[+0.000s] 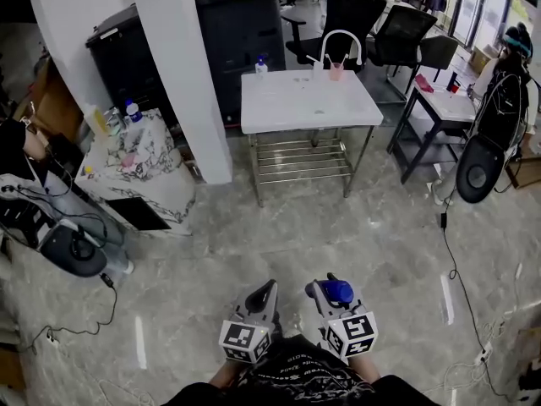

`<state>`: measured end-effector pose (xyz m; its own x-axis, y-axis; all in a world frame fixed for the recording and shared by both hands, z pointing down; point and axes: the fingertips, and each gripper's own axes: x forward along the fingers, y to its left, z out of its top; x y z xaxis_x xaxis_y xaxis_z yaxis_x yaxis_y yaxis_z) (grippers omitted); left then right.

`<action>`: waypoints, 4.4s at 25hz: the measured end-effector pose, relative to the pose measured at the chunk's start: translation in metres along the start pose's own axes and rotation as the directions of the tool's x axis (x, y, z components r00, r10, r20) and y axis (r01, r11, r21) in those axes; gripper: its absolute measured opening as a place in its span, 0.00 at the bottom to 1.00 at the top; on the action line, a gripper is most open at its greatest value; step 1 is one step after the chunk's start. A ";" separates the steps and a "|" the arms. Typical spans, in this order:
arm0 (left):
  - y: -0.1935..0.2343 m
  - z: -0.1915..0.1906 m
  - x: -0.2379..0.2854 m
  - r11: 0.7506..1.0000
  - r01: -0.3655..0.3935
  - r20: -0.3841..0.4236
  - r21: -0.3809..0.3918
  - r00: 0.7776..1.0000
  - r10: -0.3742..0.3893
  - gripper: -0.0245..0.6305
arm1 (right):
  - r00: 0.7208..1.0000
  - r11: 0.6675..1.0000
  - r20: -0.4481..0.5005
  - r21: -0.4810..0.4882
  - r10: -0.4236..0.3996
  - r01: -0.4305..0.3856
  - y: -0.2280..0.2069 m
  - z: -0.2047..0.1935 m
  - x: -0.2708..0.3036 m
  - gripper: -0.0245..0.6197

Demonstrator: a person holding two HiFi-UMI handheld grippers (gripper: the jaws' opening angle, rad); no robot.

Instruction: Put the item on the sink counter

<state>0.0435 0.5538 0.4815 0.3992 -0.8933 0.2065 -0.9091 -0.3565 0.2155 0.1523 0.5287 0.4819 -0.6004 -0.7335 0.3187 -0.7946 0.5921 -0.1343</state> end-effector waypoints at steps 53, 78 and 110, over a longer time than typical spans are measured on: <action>0.303 0.149 0.422 0.996 -0.087 0.004 0.005 0.996 0.087 0.05 | 1.000 0.999 0.008 -0.029 0.022 -0.022 -0.248 0.190 0.467 0.25; 0.338 0.208 0.608 0.966 -0.257 0.042 -0.036 0.965 0.258 0.05 | 0.987 0.976 -0.001 -0.151 0.158 -0.156 -0.408 0.317 0.632 0.25; 0.450 0.234 0.678 0.974 -0.221 0.001 -0.038 0.975 0.222 0.05 | 0.983 0.963 -0.068 -0.204 0.168 -0.178 -0.450 0.398 0.862 0.25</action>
<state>-0.1224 -0.2765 0.4948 0.1878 -0.9502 0.2486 -0.9697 -0.1392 0.2006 -0.0437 -0.5028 0.4439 -0.7176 -0.5993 0.3548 -0.6394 0.7689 0.0056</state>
